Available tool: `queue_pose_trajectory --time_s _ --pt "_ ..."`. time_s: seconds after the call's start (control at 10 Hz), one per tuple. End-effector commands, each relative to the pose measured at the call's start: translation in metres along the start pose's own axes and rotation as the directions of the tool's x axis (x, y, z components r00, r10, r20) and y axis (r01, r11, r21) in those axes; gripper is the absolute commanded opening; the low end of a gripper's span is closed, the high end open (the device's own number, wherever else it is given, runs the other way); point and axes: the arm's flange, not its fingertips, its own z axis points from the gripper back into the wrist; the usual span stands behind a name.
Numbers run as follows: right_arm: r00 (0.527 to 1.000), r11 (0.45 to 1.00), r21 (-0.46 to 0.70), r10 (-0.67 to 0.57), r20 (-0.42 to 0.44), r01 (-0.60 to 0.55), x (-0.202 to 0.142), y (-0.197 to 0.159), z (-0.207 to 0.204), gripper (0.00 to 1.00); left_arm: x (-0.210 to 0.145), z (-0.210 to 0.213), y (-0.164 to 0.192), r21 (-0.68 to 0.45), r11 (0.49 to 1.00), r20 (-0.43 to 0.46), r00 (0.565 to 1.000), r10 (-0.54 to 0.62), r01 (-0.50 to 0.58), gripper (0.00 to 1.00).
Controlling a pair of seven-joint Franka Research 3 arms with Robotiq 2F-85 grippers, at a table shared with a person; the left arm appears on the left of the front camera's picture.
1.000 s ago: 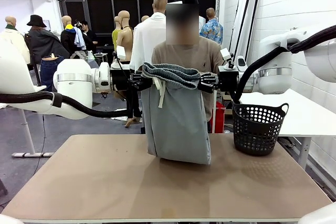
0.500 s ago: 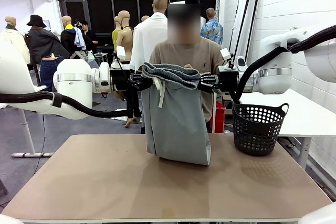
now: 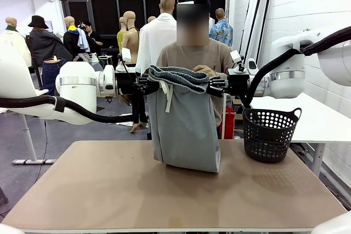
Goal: Fold the training pants.
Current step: Release the ends of the Training pants and then grab the overlapped ends.
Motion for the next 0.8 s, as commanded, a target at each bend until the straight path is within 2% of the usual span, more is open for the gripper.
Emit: queue_pose_trajectory --time_s 0.0,0.7 --pt "1.0 1.0 0.002 -0.001 0.004 0.001 0.0004 0.0006 -0.0009 0.0 0.0036 0.0002 -0.002 0.0 1.0 0.003 1.0 -0.009 0.009 0.0" --pt "1.0 1.0 0.002 -0.001 0.004 0.001 0.0004 0.0006 -0.0009 0.0 0.0036 0.0002 -0.002 0.0 1.0 0.003 1.0 -0.009 0.009 0.0"
